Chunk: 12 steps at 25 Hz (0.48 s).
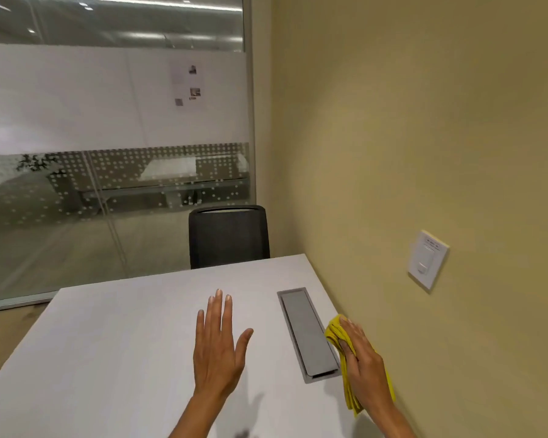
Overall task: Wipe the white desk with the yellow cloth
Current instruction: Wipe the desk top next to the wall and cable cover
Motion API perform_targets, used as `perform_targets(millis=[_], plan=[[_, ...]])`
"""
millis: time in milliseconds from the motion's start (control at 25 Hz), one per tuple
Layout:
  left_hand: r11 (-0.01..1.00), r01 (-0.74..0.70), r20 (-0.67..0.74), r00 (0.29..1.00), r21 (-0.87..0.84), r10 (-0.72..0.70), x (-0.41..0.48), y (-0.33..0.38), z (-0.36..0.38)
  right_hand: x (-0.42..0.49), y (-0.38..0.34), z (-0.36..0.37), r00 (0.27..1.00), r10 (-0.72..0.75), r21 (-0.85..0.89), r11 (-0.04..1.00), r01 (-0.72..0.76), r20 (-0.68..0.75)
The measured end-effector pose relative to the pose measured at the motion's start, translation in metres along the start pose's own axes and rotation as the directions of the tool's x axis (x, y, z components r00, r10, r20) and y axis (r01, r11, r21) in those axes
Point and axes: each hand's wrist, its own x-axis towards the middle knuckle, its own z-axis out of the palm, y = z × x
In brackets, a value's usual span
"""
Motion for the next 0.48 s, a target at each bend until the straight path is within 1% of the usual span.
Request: perform_targets(millis=[120, 280, 480], plan=[[0.997, -0.068, 0.042, 0.997, -0.035, 0.069, 0.01, 0.047, 0.034, -0.004, 0.035, -0.014, 0.998, 0.056, -0.045, 0.997, -0.056, -0.011], [0.99, -0.124, 0.115, 0.985, -0.069, 0.132, 0.014, 0.091, 0.083, -0.008, 0.075, -0.026, 0.996, 0.068, -0.107, 0.992, -0.073, -0.05], [0.984, -0.143, 0.195, 0.967, -0.11, 0.162, 0.006, 0.128, 0.141, -0.017, 0.126, -0.026, 0.994, 0.1, -0.175, 0.979, -0.105, -0.037]])
